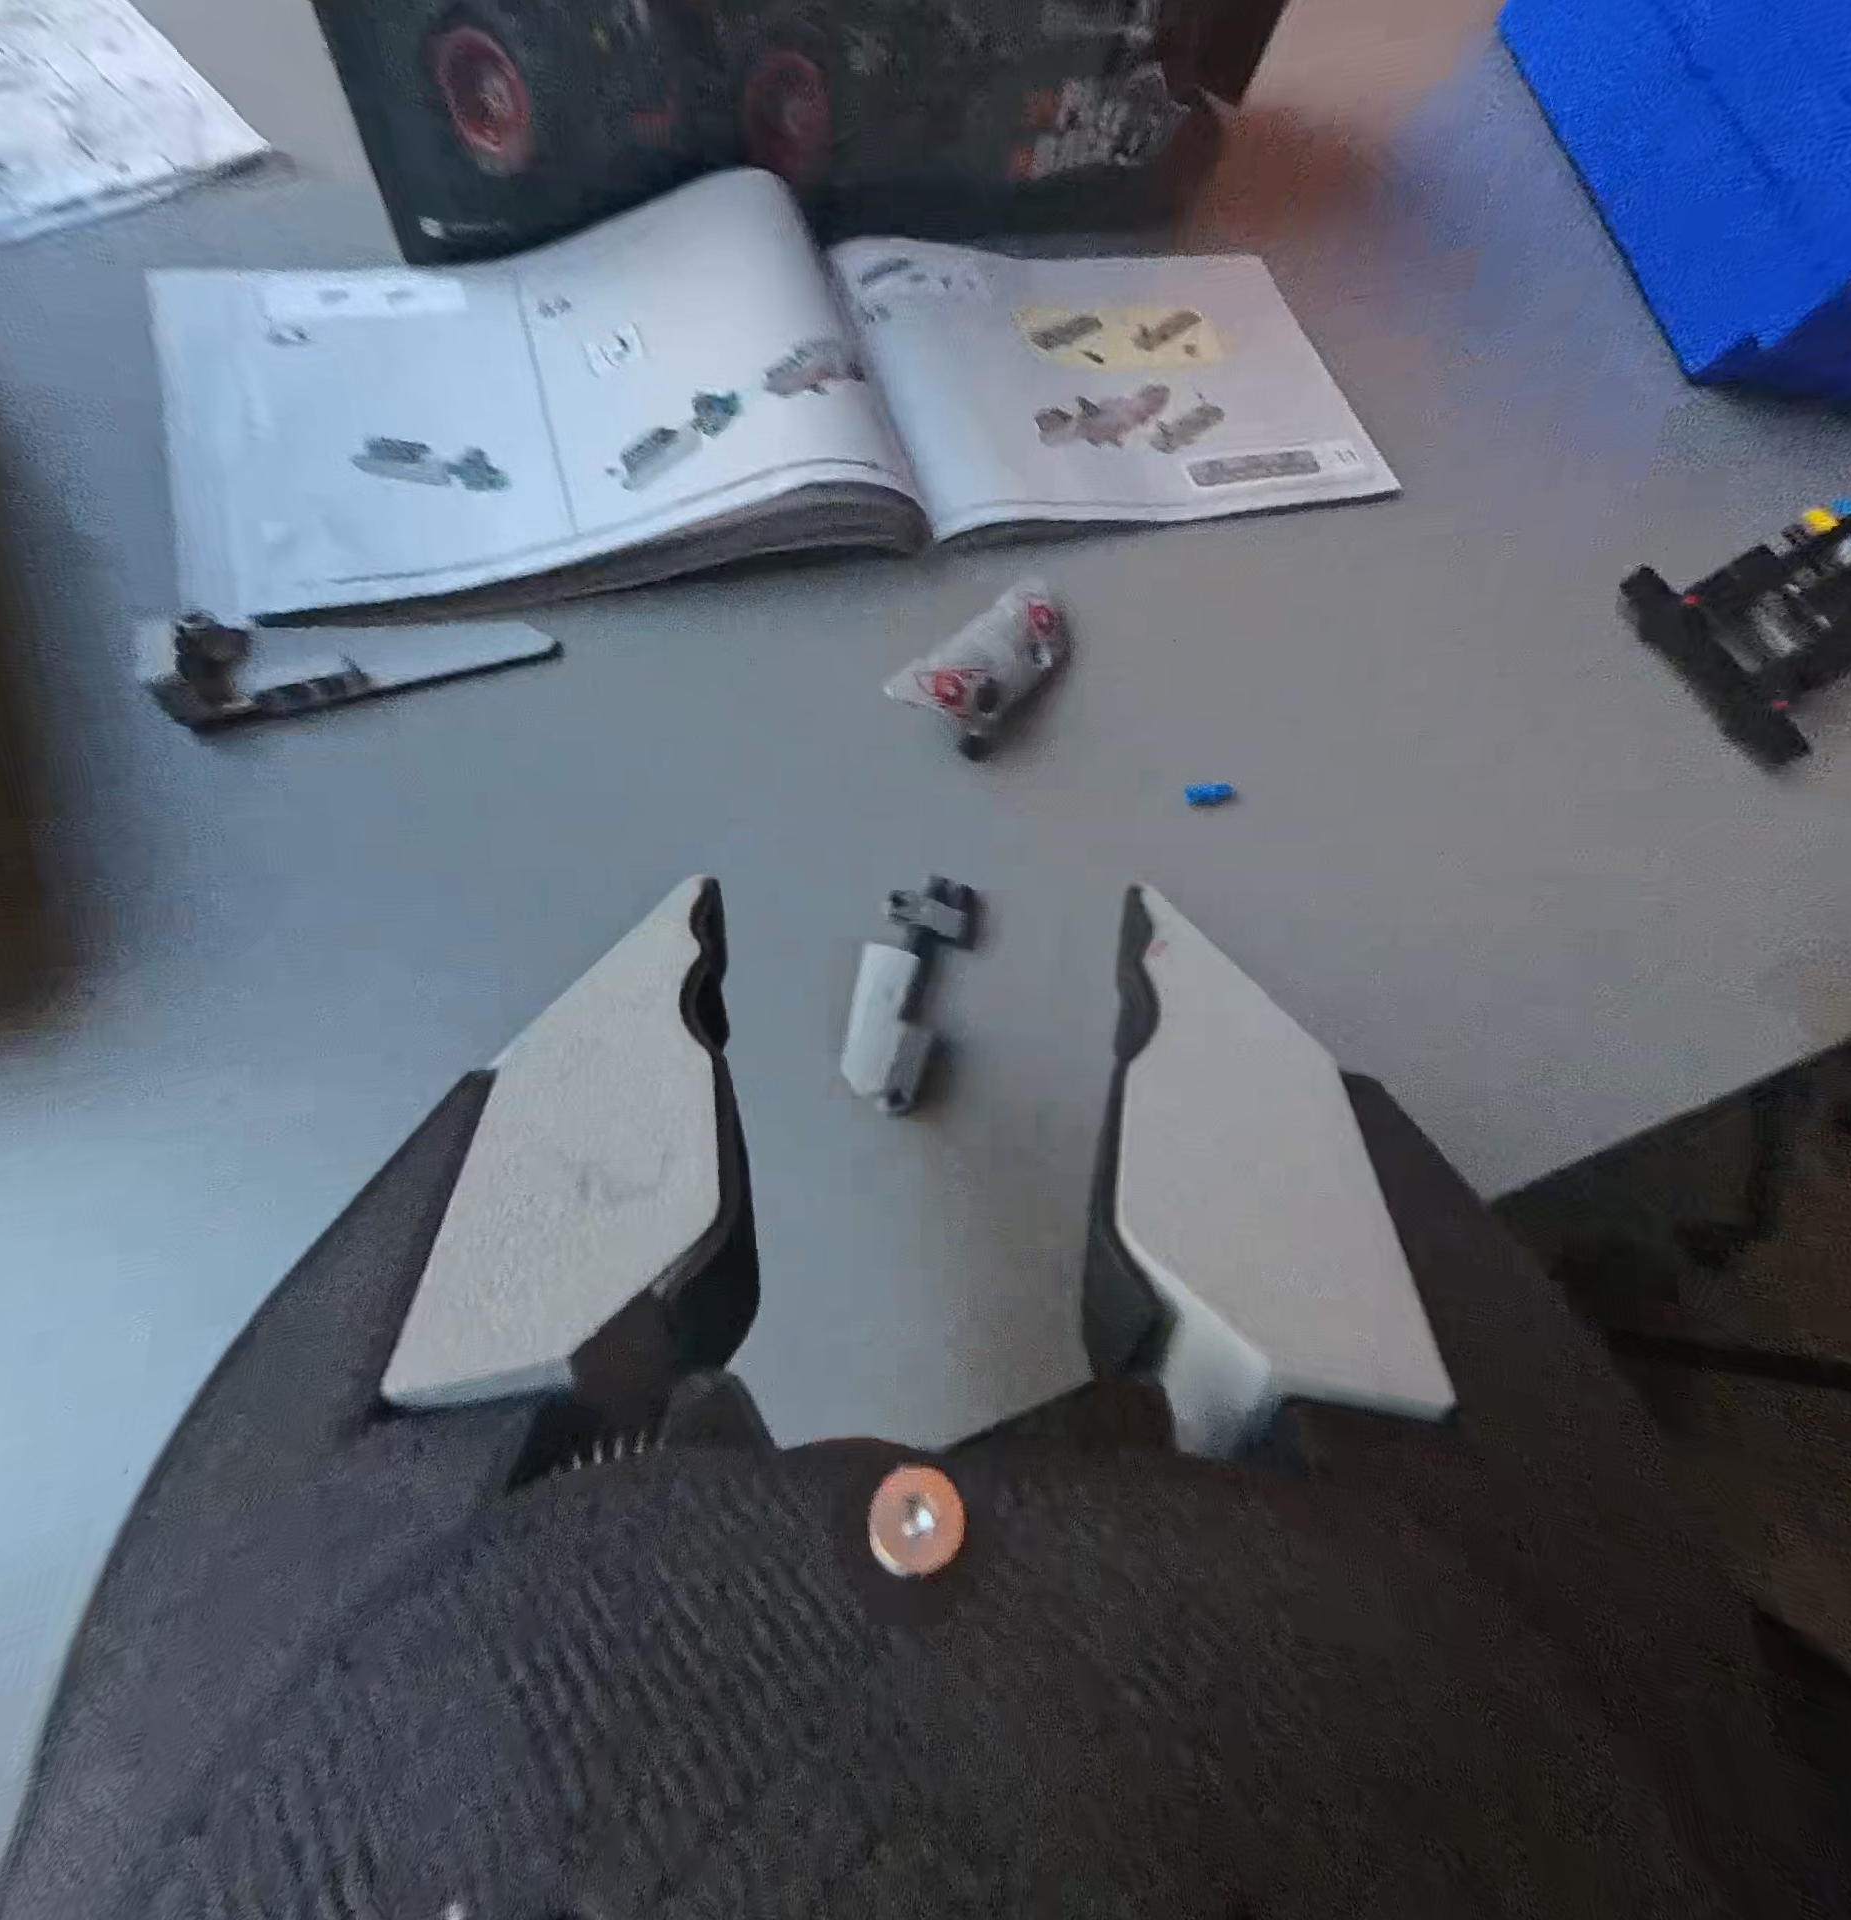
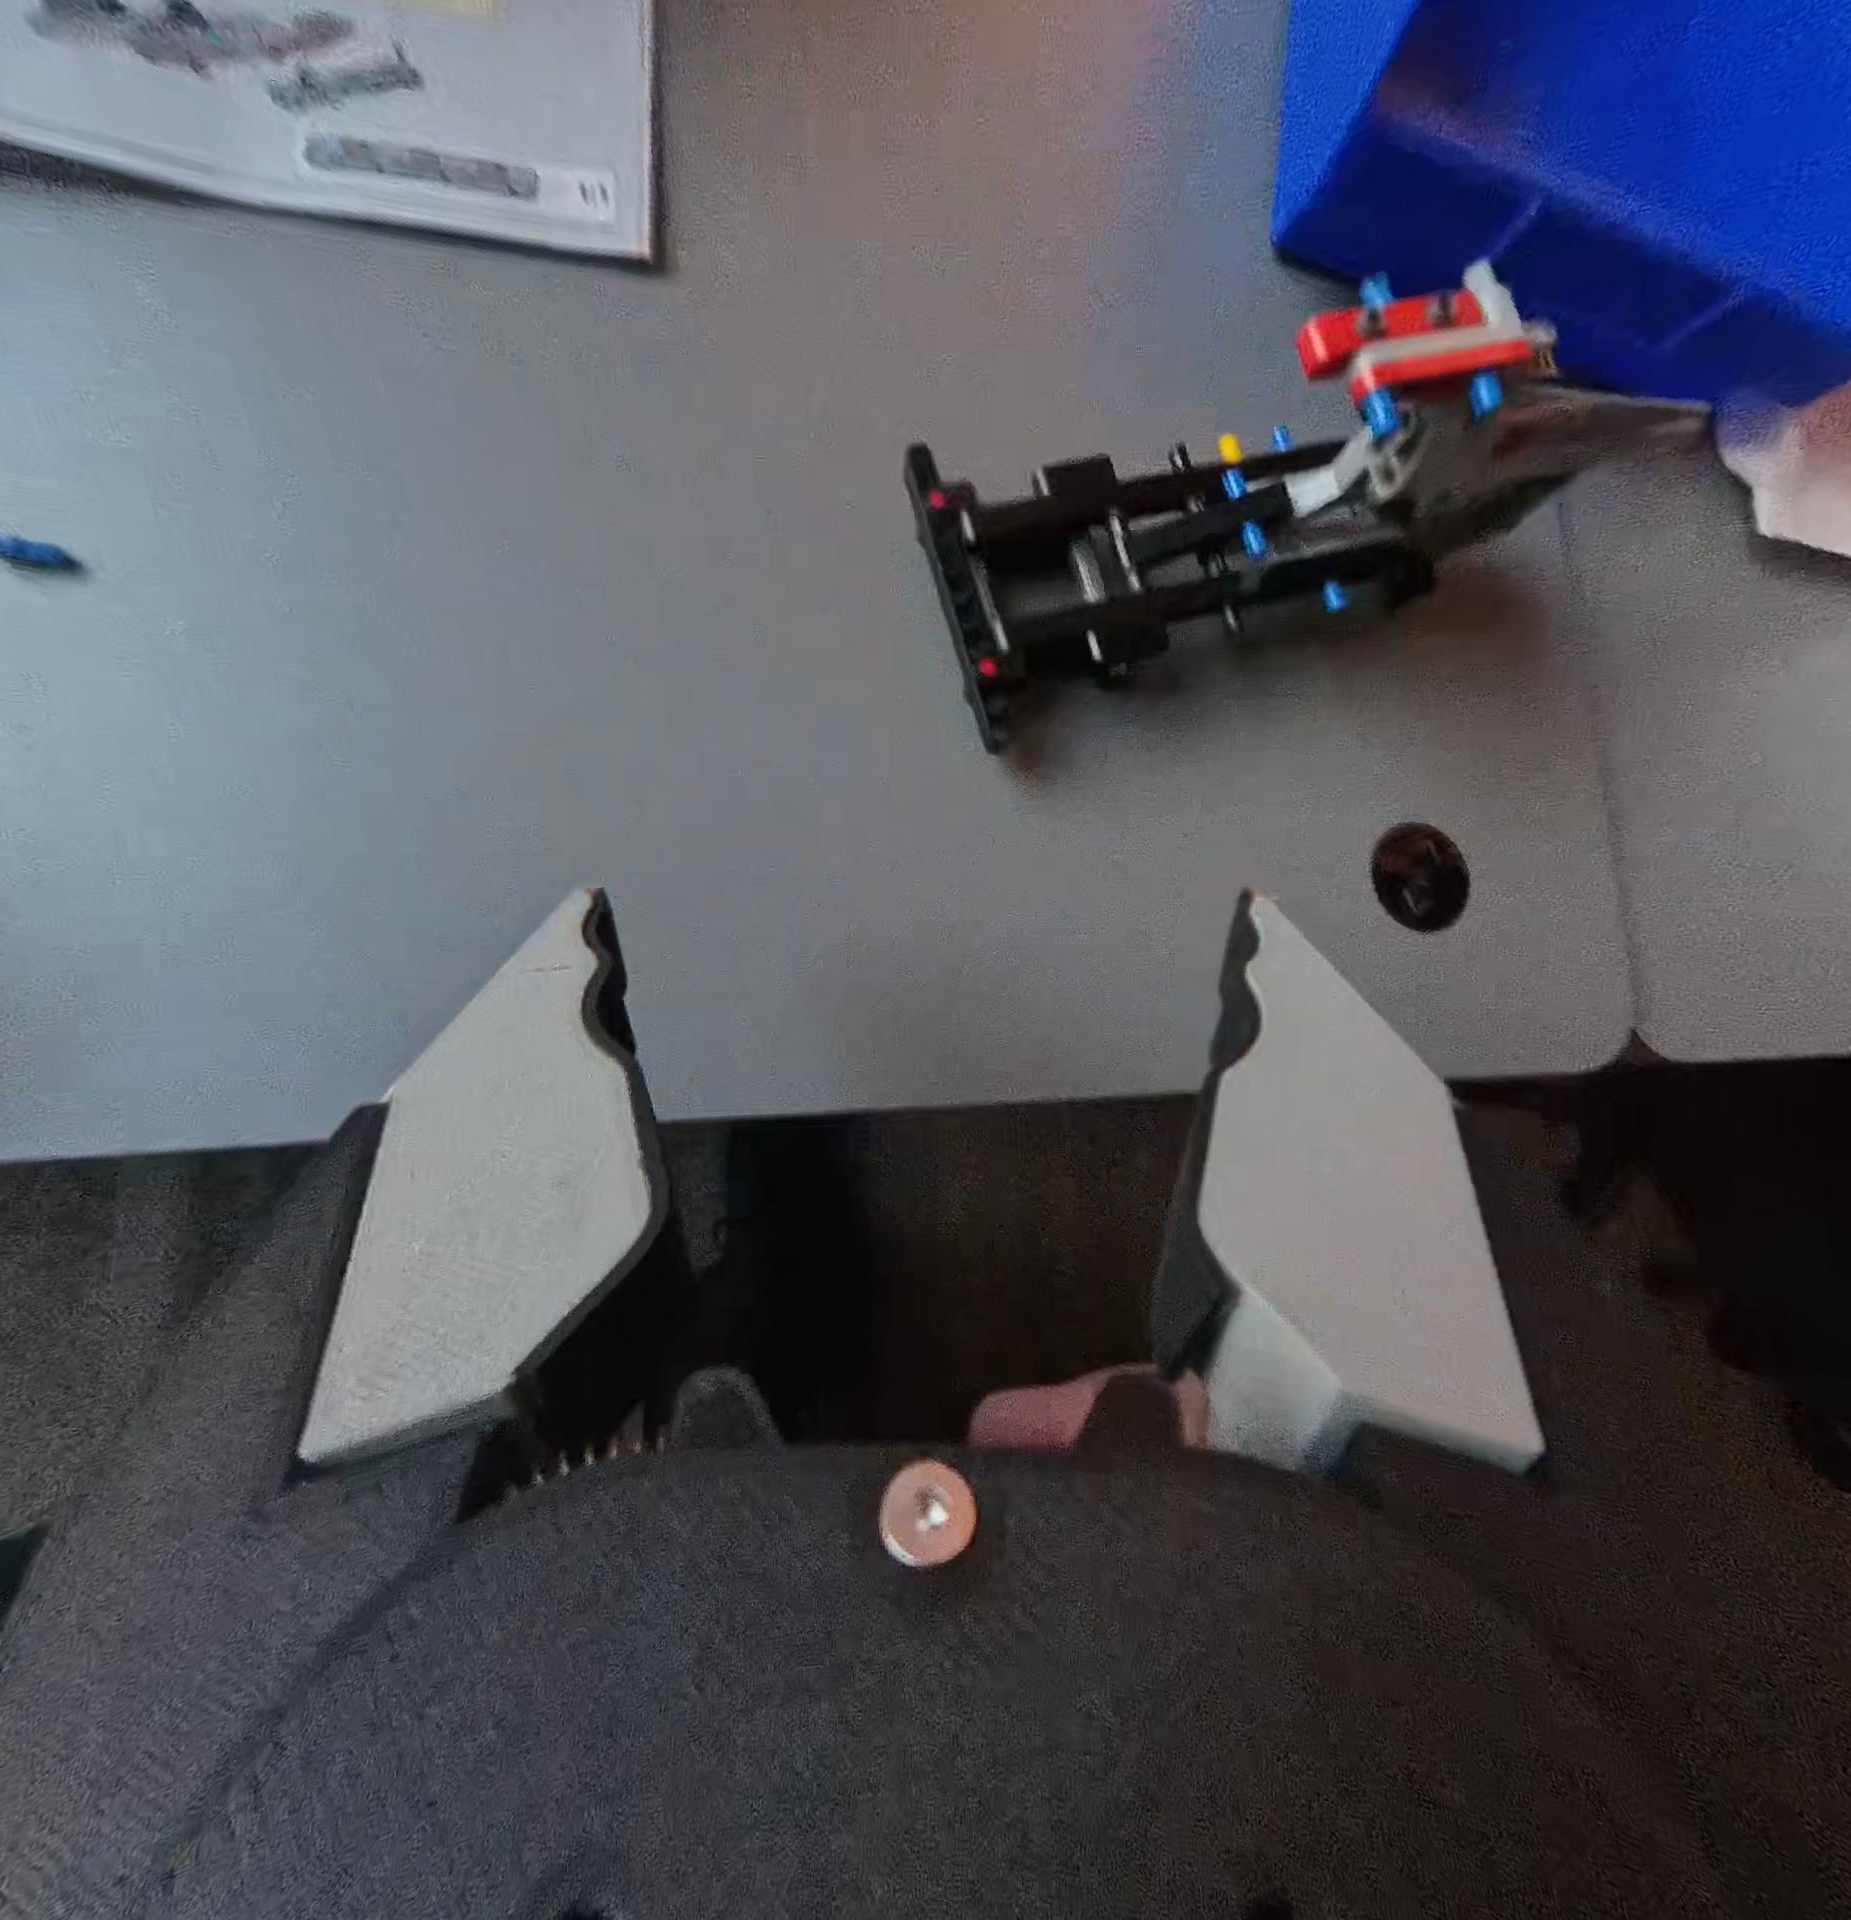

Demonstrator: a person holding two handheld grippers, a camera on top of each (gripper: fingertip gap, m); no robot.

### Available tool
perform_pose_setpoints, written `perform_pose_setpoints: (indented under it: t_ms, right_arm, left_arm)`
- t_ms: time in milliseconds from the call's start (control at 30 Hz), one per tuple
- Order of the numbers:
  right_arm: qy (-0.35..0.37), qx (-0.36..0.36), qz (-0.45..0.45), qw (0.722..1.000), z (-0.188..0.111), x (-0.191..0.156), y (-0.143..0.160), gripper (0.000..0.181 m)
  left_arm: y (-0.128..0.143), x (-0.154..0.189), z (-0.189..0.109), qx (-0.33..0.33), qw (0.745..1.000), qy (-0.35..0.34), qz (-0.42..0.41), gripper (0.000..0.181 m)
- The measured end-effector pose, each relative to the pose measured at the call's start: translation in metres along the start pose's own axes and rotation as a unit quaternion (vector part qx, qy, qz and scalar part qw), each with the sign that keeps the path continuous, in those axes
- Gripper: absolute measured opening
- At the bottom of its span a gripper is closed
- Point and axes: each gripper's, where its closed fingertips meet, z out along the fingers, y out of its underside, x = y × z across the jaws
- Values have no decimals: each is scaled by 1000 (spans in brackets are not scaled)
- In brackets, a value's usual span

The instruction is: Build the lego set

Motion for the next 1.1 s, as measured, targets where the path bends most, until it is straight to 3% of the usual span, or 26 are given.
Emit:
perform_pose_setpoints:
  t_ms: [100,200,333,433,600,767,967,1100]
  right_arm:
    - [1,-14,-30,999,-10,6,29,114]
    - [-44,8,-72,996,-11,-35,11,102]
    - [-131,43,-77,987,9,-99,-42,112]
    - [-223,46,-97,969,34,-132,-68,115]
    - [-296,24,-215,930,63,-144,-39,93]
    - [-333,52,-248,908,65,-145,-25,75]
    - [-375,83,-262,885,77,-144,-40,79]
    - [-417,78,-255,869,79,-145,-47,81]
  left_arm:
    - [-7,49,8,9,999,36,30,66]
    - [-20,76,19,19,998,40,45,63]
    - [-26,27,26,20,999,-17,-21,58]
    - [-21,-9,14,23,1000,-2,19,85]
    - [24,-29,-5,-42,997,60,26,80]
    - [52,-53,5,-74,995,-27,57,68]
    - [44,-52,23,-40,995,-46,84,90]
    - [45,-49,22,-19,995,-31,95,95]
